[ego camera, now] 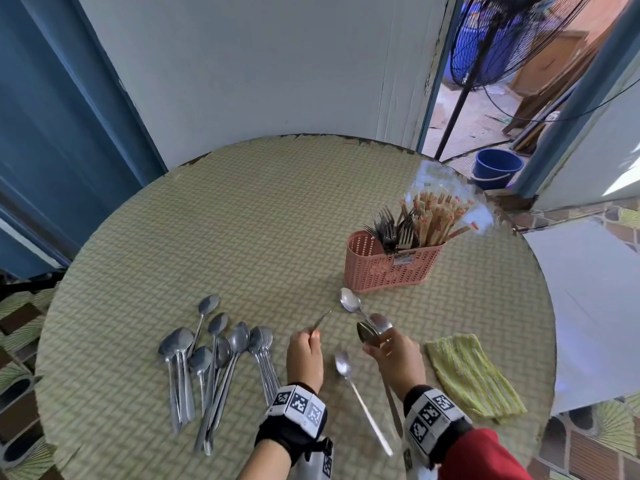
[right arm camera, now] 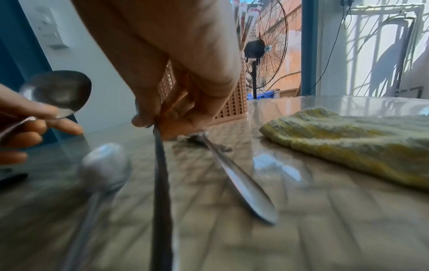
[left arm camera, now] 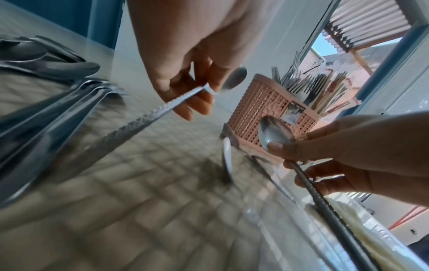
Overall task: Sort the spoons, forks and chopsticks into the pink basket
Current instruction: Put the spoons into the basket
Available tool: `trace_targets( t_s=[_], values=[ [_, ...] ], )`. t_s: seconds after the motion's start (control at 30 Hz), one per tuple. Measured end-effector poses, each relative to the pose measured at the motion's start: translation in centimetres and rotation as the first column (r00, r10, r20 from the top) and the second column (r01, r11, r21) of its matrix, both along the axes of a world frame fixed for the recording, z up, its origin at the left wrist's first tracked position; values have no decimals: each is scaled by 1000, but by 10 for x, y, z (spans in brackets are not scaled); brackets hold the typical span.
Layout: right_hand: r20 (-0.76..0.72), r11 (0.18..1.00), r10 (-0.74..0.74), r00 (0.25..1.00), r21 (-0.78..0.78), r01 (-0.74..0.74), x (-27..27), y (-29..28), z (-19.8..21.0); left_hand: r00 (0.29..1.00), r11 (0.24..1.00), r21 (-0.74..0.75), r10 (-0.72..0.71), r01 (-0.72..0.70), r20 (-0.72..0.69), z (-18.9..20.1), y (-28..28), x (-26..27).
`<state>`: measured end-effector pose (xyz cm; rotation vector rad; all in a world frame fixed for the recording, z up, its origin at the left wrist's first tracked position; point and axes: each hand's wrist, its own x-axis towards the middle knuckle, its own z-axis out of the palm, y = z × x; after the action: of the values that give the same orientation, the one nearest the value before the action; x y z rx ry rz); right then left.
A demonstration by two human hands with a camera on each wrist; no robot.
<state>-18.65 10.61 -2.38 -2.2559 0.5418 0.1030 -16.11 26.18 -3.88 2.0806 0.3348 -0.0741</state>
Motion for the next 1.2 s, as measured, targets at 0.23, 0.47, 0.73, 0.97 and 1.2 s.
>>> trace_targets(
  t_s=[0.23,0.47,0.73,0.97,1.2],
  values=[
    [439,986,-46,897,164,-30,35,-14,61,979,981,-181,-26,64,204,74,-14,25],
    [795,1000,20,606,-9,-22,69,-30,154,806,992,-95,-6,77,592,140,-20,72],
    [727,986,165,667,-140,-91,93,-31,146,786,980,-182,46,84,616,143,-40,105],
    [486,964,263,833,-105,-242,97,-31,119,801,983,-109,-55,148,596,117,-57,106],
    [574,983,159,803,-165,-76,100,-38,113,610,988,-114,27,104,792,137,-50,107]
  ],
)
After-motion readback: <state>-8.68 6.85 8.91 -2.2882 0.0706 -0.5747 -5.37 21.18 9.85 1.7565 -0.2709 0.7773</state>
